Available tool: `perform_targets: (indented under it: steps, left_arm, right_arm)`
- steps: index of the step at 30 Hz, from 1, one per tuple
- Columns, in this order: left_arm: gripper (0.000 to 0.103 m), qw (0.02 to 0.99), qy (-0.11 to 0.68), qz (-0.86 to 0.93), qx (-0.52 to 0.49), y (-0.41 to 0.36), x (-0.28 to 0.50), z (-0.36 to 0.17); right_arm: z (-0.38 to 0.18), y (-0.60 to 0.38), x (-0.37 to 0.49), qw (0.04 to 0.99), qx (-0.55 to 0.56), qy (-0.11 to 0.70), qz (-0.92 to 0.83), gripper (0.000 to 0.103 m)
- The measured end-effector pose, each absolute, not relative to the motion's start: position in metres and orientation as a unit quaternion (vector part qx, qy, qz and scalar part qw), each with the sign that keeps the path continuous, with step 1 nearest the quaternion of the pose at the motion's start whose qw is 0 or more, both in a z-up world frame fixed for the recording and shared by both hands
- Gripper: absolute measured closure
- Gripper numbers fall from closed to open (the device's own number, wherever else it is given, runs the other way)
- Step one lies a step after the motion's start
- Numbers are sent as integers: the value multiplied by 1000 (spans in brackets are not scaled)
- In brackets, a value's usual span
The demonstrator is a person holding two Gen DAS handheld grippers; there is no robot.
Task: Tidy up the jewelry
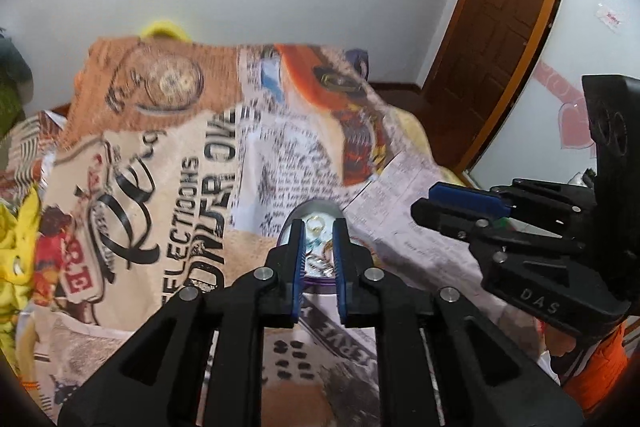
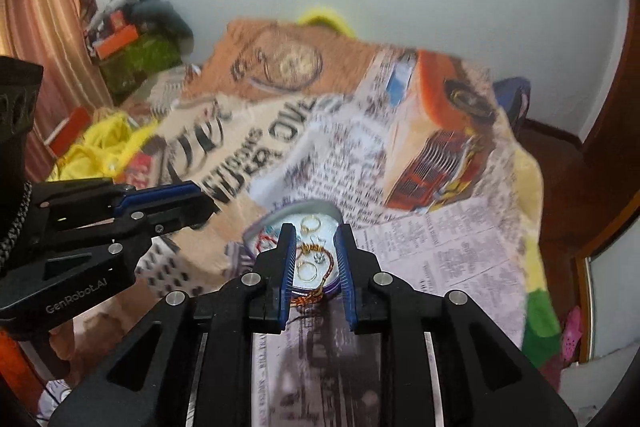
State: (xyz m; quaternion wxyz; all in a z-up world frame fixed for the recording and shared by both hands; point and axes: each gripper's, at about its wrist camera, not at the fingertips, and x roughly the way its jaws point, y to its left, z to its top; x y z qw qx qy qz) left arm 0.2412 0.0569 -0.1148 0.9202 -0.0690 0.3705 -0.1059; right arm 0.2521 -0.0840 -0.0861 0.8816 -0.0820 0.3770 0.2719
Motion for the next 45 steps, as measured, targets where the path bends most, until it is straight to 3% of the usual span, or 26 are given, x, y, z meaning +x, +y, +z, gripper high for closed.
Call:
perform_targets:
  steps: [8, 12, 14, 16, 23, 25, 28, 35, 45]
  left_arm:
    - [83, 954, 283, -87, -42, 40, 177, -39]
    - [73, 974, 218, -56, -24, 32, 131, -6]
    - [65, 982, 185, -39, -16, 27, 109, 8]
    - [56, 987, 155, -29, -13, 23, 90, 19]
    - [35, 995, 96, -4, -15, 17, 43, 35]
    - [26, 996, 89, -1, -20, 18, 35, 36]
    - [14, 996, 82, 2, -27, 18, 27, 36]
    - [12, 997, 71, 5, -24, 15, 14, 37]
    - [12, 997, 77, 6, -24, 11, 8, 30]
  right_arm:
    - [-12, -108, 188, 924, -66, 274, 258, 85]
    - [25, -124, 144, 947, -51, 204, 241, 84]
    - [34, -130, 128, 956, -45, 176, 230, 77]
    - [45, -137, 105, 967, -37, 136, 212, 62]
    - [57, -145, 57, 981, -23, 67, 178, 48]
    - [57, -146, 49, 984, -19, 58, 166, 29]
    - [52, -147, 45, 987, -16, 47, 150, 19]
    - [49, -147, 41, 990, -10, 51, 134, 4]
    - [41, -154, 31, 989, -10, 56, 133, 3]
